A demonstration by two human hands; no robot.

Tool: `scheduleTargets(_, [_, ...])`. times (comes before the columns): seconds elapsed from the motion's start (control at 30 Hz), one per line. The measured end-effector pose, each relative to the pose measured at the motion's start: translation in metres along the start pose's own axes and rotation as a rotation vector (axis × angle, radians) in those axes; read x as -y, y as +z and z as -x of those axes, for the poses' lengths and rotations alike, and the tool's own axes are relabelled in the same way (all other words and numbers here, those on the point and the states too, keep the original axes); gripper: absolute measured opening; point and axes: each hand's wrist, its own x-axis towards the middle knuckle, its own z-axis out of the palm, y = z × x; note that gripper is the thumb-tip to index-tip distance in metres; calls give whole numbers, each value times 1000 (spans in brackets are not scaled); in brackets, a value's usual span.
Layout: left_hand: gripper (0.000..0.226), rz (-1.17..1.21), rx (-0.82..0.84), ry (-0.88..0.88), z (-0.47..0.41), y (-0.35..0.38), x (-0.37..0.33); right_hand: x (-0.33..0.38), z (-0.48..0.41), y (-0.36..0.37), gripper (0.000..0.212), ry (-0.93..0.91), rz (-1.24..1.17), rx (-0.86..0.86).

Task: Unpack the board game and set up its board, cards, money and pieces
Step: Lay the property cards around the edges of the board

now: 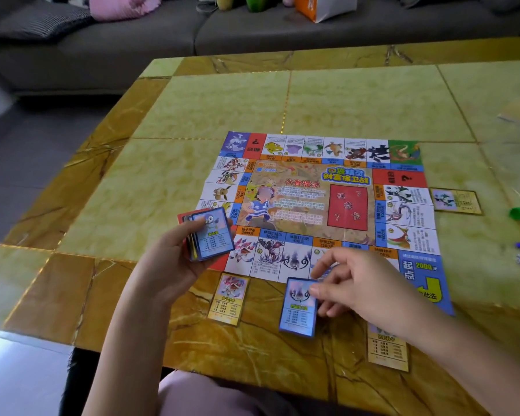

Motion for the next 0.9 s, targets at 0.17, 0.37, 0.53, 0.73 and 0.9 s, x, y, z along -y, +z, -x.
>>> scheduleTargets(0.17, [19,-2,-3,10,0,-1,0,-1,1,-4,14,-88,235,-82])
scheduleTargets(0.37, [22,-19,8,31,-2,-4,1,-23,11,-9,12,-446,569,-86])
scheduleTargets(0.53, [22,-43,4,36,-5,-5,1,-27,8,-9,22,-501,597,-33])
scheduleTargets(0.73, [34,-43,17,32,-5,-6,1,-23,-3,0,31,-511,661,59])
scheduleTargets(0.9, [28,-46,11,21,-5,-7,1,-20,-6,2,32,-510,679,132])
